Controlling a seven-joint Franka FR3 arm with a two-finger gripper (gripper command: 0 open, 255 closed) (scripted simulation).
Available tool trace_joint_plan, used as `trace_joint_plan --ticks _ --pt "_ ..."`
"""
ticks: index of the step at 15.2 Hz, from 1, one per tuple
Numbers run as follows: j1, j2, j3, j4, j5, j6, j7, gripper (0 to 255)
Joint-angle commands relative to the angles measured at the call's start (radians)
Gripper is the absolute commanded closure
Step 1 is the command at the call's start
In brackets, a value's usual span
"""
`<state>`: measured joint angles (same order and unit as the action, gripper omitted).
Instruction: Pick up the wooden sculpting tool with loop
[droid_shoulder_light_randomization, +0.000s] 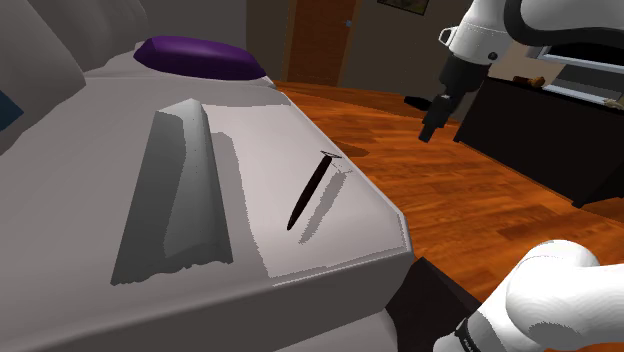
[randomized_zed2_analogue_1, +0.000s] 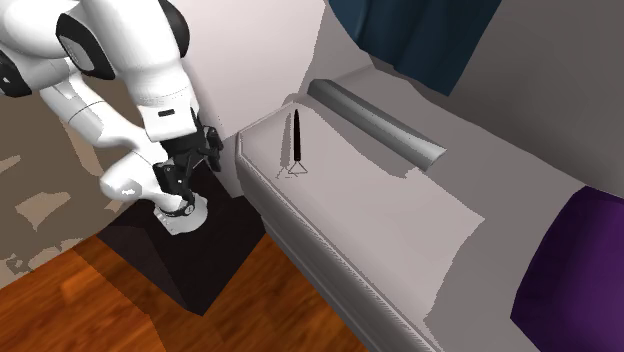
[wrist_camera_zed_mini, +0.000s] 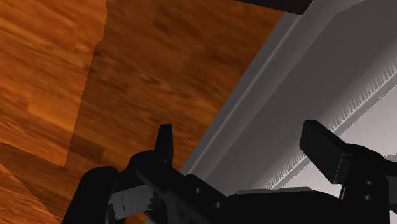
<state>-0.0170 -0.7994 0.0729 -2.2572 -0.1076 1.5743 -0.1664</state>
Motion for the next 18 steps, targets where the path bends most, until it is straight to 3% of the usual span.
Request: trace_joint_plan --ticks 1,10,18 --pt "0.0 0.0 0.0 0.0 0.0 0.0 0.0 0" --pt "-0.084 -0.042 0.287 -0.009 0.191 -0.042 0.571 0" --pt "-0.176 0.102 0.54 0.136 0.299 -0.03 1.114 0"
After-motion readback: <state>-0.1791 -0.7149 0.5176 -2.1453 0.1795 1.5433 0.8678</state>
